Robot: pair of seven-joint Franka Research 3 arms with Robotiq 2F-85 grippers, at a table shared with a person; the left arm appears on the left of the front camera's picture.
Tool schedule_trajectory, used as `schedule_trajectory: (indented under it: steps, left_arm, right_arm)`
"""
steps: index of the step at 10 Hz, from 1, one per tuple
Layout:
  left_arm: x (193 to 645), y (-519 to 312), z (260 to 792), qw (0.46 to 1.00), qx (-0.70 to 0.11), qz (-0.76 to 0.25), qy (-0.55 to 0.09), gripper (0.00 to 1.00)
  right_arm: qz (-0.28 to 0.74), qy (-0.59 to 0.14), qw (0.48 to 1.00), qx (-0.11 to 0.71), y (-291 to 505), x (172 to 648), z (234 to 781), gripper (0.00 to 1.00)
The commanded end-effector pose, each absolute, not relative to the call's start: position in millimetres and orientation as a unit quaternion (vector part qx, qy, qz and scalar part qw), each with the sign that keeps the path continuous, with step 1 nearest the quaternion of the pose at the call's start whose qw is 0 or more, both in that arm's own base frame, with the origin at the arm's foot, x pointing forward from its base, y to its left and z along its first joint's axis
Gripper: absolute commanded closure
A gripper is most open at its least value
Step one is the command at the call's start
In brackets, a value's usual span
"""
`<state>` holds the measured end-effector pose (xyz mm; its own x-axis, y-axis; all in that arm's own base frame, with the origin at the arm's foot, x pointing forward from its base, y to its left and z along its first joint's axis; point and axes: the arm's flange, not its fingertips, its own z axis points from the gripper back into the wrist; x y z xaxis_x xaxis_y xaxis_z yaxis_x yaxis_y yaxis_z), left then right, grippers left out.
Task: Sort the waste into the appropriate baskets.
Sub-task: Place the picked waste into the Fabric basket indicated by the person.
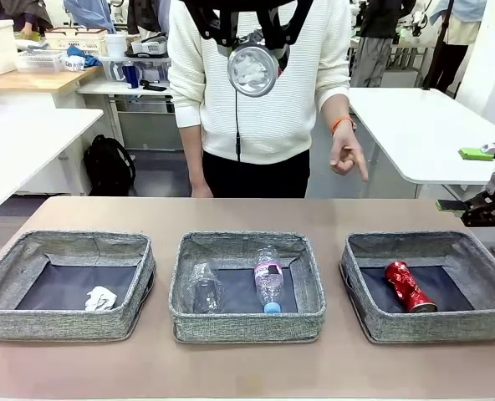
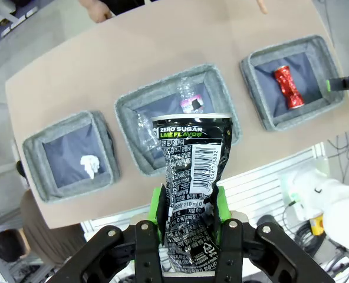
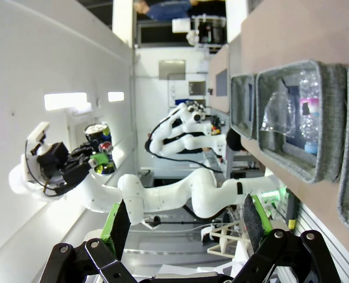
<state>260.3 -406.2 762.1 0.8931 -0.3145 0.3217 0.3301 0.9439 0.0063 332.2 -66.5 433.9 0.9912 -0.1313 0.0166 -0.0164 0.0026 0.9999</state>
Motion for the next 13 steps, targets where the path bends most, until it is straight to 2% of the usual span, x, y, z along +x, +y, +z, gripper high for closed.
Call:
schedule_trajectory:
  steps: [1, 10, 13]
  left_arm:
    - [258, -400, 762, 0.972, -0.033, -0.168, -0.164, 0.61]
    - [260, -406, 762, 0.973, -0.024, -0.166, -0.161, 0.61]
    - [285, -435, 678, 0.948, -0.076, -0.196, -0.239, 0.61]
  right_arm:
    - [-0.038, -0.050, 0.706, 0.706, -67, 331, 437, 0.00]
    - [-0.041, -0.052, 0.706, 0.705, -66, 332, 434, 0.00]
    - [-0.060, -0.086, 0.744, 0.660, -173, 290, 429, 0.00]
